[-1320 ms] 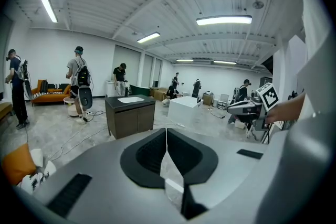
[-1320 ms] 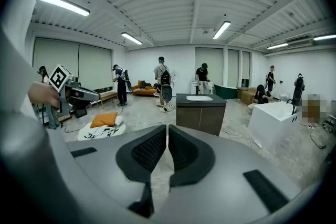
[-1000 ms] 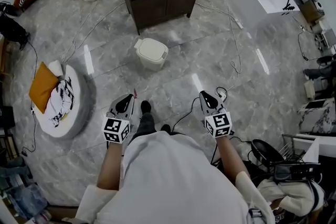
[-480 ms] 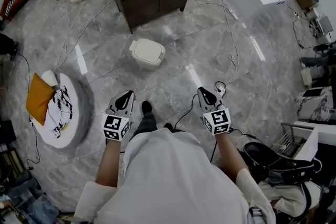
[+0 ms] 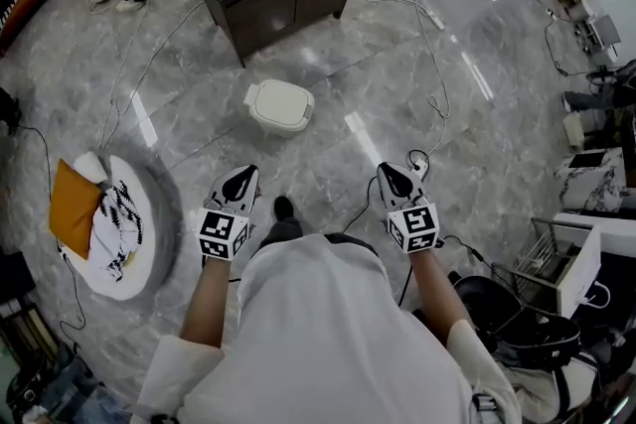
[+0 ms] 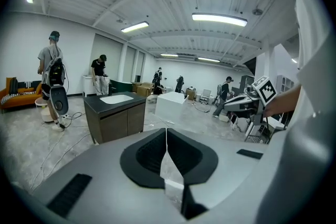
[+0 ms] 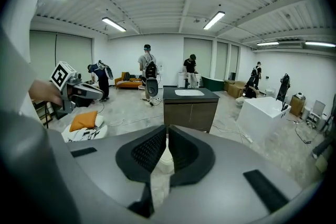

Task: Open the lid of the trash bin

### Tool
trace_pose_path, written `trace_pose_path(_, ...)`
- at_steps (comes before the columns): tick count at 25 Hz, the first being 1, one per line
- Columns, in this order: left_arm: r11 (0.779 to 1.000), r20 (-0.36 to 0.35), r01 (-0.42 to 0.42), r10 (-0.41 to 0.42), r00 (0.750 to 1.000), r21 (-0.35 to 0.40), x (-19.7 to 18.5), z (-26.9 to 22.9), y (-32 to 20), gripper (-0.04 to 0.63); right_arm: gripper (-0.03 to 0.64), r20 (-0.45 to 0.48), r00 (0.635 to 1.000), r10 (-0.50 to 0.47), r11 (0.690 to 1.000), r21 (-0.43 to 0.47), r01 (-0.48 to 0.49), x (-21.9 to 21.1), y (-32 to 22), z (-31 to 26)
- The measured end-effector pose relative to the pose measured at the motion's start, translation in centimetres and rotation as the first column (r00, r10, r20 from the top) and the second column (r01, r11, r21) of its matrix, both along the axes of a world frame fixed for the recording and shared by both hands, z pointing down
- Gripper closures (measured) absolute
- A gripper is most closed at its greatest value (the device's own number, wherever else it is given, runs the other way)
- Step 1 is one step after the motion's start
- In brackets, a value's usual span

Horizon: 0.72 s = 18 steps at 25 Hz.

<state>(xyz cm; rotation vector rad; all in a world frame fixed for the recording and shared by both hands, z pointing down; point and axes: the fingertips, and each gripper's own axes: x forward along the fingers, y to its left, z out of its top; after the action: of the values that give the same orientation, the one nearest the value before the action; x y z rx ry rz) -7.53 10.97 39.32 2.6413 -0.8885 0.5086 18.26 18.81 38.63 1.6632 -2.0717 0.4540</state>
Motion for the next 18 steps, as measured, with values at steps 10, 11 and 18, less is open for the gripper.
trace_pose_path(10, 0.997, -0.013, -0.061, 0.061, 0.998, -0.039, -1.2, 1.5, -3.4, 0.575, 0.581, 0.042, 0.996, 0.075, 0.997, -0.04, -0.073, -2.0, -3.1, 0.9)
trace_pose_path(11, 0.997, -0.017, -0.063, 0.063, 0.998, -0.043, -1.2, 1.6, -3.6, 0.575, 0.581, 0.04, 0.996, 0.074, 0.997, -0.041, -0.072, -2.3, -3.4, 0.8)
trace_pose_path(18, 0.996, -0.022, -0.069, 0.068, 0.997, -0.053, -1.2, 2.1, -5.3, 0.575, 0.581, 0.006, 0.999, 0.035, 0.998, -0.05, -0.035, -3.0, -5.5, 0.9)
